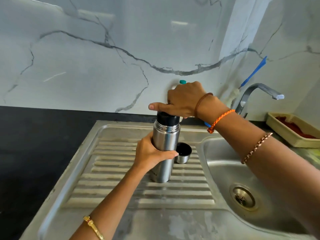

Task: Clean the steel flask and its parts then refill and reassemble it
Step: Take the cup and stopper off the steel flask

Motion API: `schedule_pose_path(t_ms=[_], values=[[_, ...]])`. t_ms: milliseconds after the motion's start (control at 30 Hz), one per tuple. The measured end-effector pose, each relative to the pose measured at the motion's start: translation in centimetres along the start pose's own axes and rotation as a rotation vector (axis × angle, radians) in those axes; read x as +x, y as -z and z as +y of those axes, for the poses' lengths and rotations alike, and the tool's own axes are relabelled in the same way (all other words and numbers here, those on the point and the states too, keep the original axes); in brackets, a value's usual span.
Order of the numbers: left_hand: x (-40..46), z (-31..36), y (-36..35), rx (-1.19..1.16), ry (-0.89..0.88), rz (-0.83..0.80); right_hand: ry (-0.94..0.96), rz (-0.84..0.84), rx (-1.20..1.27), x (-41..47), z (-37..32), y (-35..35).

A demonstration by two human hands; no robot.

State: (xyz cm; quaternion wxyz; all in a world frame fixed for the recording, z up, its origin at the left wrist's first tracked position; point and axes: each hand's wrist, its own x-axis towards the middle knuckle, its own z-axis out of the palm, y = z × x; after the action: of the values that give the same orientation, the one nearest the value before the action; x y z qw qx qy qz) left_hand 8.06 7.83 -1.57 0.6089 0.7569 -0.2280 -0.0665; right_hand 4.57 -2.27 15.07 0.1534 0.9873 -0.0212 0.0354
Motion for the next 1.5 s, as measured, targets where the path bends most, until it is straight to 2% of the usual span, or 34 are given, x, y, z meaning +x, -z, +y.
schedule_pose_path(t_ms=[233,367,467,533,633,700,833,900,1000,1100,1167,1367,1500], values=[[-0.4,-0.3,0.2,-0.016,-0.026,-0.005,0.035,-0.223,0.148,0.7,-0.2,1.1],[0.0,-0.2,0.3,-0.008,-0.031,-0.036,0.184,-0.328,0.288,0.4,0.3,2.3],[0.1,-0.4,0.2,-0.008,-0.036,-0.048,0.202,-0.247,0.448,0.0,0.3,2.9],[0.3,-0.6,0.4,0.001,-0.029,-0.051,0.075,-0.175,0.37,-0.1,0.2,3.4],[0.3,-0.9,0.7,0.005,-0.028,-0.043,-0.173,-0.282,0.119,-0.1,-0.9,2.9],[0.1,-1.2,0.8,0.008,-0.028,-0.037,-0.171,-0.35,0.151,0.1,-1.8,1.5],[-0.2,-1.0,0.8,0.004,-0.058,-0.045,-0.131,-0.307,0.309,0.5,-1.2,0.4],[0.0,-0.9,0.8,0.0,-0.052,-0.04,-0.108,-0.363,0.37,0.8,-0.9,1.0],[0.1,-1.1,0.7,0.001,-0.027,-0.039,0.01,-0.44,0.298,0.9,-1.2,2.5],[0.2,-1.5,0.5,0.002,-0.015,-0.052,0.158,-0.354,0.066,0.7,-1.7,3.5],[0.3,-1.7,0.6,0.002,-0.023,-0.056,0.183,-0.317,0.028,0.7,-2.0,3.5],[0.4,-2.0,0.8,-0.009,-0.016,-0.061,0.19,-0.255,0.201,-0.1,-1.0,3.2],[0.3,-1.9,0.8,-0.002,-0.012,-0.059,0.223,-0.155,0.357,-0.8,0.1,3.0]])
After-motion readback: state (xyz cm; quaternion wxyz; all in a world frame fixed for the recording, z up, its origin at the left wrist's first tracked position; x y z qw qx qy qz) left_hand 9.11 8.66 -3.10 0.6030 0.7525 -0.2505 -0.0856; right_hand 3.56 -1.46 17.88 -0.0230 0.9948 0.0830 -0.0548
